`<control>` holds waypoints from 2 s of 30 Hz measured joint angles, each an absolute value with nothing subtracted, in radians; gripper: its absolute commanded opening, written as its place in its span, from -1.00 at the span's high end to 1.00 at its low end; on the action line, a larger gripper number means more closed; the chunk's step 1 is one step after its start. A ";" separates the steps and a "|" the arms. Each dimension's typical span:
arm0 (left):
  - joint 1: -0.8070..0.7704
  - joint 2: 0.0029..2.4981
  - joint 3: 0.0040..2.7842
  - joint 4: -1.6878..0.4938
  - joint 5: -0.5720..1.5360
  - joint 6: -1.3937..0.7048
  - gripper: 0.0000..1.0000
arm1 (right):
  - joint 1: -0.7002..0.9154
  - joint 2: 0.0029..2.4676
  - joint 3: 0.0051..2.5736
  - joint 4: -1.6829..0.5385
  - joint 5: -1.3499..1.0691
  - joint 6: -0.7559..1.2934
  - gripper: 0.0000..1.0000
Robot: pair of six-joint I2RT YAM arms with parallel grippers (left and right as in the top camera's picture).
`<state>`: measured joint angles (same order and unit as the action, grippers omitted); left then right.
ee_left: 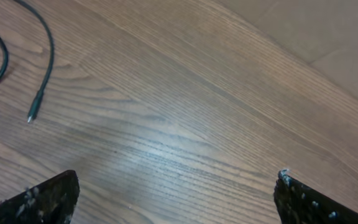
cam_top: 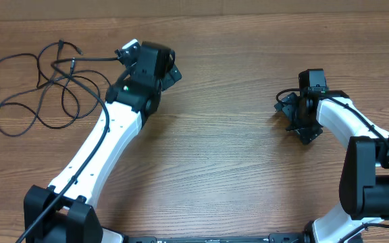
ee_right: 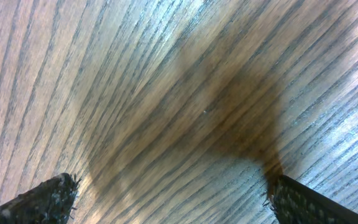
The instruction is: Untangle cables
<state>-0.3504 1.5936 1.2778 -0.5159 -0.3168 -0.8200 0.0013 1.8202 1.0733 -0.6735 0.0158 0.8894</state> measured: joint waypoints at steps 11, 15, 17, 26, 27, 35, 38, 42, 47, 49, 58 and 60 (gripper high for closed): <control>-0.350 1.490 0.991 -0.162 -0.317 -0.803 -0.99 | 0.001 1.820 1.073 -0.673 0.016 0.889 -1.00; -0.350 1.463 0.892 -0.019 -0.316 -0.801 -0.98 | 0.001 1.820 1.073 -0.673 0.016 0.889 -1.00; -0.350 1.452 0.839 0.048 -0.316 -0.801 -0.99 | 0.001 1.820 1.073 -0.673 0.016 0.889 -0.99; -0.350 1.383 0.655 0.275 -0.326 -0.801 -1.00 | 0.001 1.820 1.073 -0.673 0.016 0.889 -1.00; -0.350 1.374 0.633 0.295 -0.330 -0.801 -0.99 | 0.001 1.820 1.073 -0.674 0.016 0.889 -0.99; -0.349 1.278 0.445 0.419 -0.370 -0.801 -0.99 | 0.001 1.820 1.073 -0.673 0.016 0.889 -1.00; -0.339 1.233 0.373 0.448 -0.382 -0.802 -0.99 | 0.001 1.820 1.073 -0.673 0.017 0.889 -0.99; -0.307 1.167 0.276 0.475 -0.393 -0.802 -0.99 | 0.001 1.820 1.073 -0.673 0.016 0.889 -1.00; -0.279 1.078 0.150 0.550 -0.399 -0.802 -0.99 | 0.001 1.820 1.073 -0.673 0.016 0.889 -1.00; -0.279 1.047 0.095 0.607 -0.401 -0.802 -0.99 | 0.001 1.820 1.073 -0.673 0.016 0.889 -1.00; -0.279 0.891 0.009 0.555 -0.408 -0.793 -0.99 | 0.001 1.820 1.073 -0.673 0.016 0.890 -1.00; -0.279 0.826 0.009 0.475 -0.415 -0.785 -0.99 | 0.001 1.821 1.073 -0.673 0.016 0.889 -1.00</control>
